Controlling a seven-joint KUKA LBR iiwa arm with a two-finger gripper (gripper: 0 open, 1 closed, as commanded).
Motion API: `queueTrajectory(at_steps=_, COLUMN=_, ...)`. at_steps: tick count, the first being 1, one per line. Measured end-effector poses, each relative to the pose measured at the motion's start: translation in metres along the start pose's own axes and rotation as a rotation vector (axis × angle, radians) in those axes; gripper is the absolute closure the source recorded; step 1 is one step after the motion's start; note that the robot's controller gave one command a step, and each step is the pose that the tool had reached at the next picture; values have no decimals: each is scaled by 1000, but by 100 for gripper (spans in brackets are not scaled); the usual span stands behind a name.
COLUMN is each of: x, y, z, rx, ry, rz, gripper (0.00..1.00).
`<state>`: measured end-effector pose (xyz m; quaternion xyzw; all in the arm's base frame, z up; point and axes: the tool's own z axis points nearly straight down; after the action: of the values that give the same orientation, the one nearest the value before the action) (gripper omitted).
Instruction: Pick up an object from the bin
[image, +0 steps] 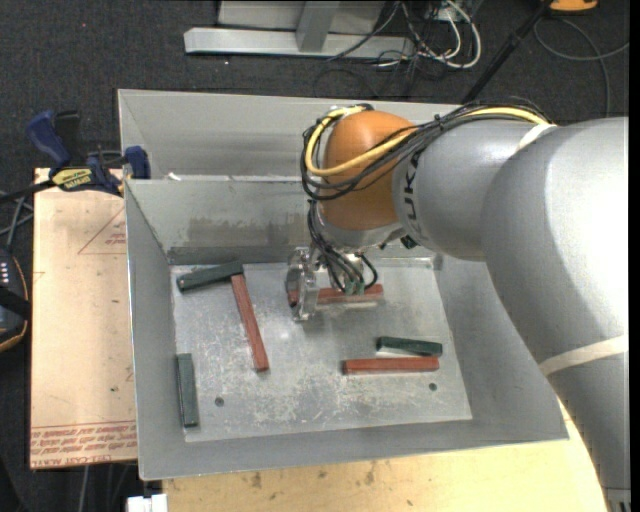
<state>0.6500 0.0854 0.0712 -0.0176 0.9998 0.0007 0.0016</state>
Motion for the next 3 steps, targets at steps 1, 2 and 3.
queueTrajectory(at_steps=1, x=0, y=0, z=0, rx=0, ry=0, rz=0, gripper=100)
queueTrajectory(at_steps=2, x=58, y=-13, z=-46, rx=1, ry=12, rz=-21, gripper=100)
queueTrajectory(at_steps=3, x=-5, y=-23, z=-1, rx=-1, ry=-5, rz=-73, gripper=0)
